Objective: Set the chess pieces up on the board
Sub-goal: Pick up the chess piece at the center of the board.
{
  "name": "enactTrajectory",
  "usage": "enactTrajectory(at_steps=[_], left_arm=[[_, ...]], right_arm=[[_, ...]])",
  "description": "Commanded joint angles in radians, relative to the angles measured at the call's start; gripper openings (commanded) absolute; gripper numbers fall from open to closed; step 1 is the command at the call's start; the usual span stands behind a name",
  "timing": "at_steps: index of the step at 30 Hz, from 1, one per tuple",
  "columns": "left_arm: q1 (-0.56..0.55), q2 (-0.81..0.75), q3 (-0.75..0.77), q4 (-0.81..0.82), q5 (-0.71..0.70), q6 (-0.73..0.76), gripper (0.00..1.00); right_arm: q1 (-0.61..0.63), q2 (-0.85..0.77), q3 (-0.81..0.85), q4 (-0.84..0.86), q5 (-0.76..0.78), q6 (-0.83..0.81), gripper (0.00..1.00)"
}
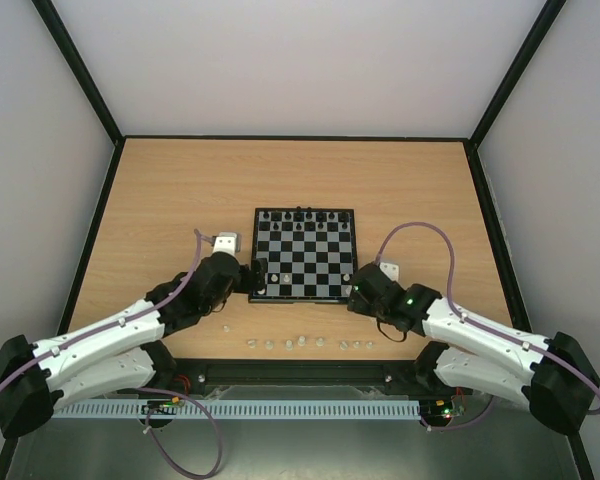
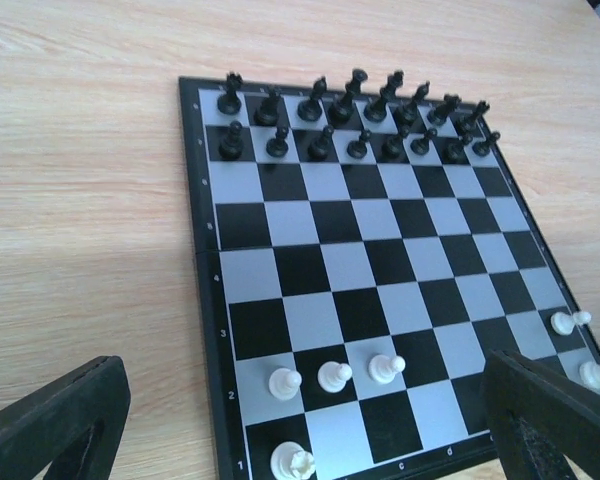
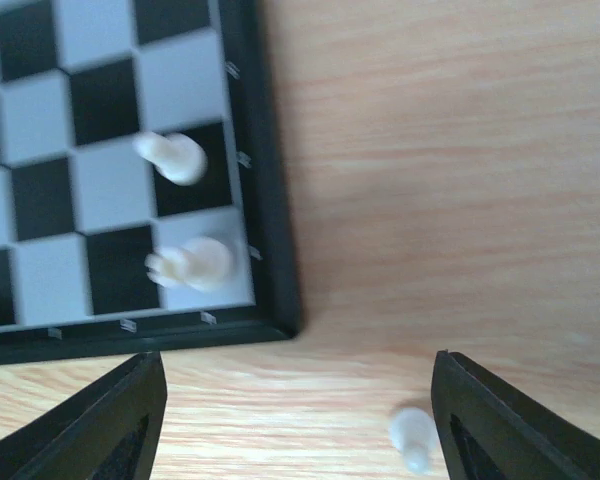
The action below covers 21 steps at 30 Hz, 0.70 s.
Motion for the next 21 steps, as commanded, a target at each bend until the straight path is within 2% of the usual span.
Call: enactTrajectory(at_steps=[1,10,21], left_arm=[[0.03,0.036,-0.043,0.1,0.14,0.042,0.99],[0.03,-0.003,-0.077,0.102,0.168,0.04,0.99],[0.03,-0.032,-0.09,0.096,0.172,0.039,0.99]], right_arm=[[0.056,0.016,-0.058,-0.133,0.108,0.166,0.72],[0.148,0.098,-0.074,-0.156,0.138,0.268,0.56],[0.155,0.093,-0.08,-0.144,0.155,0.266,0.29]])
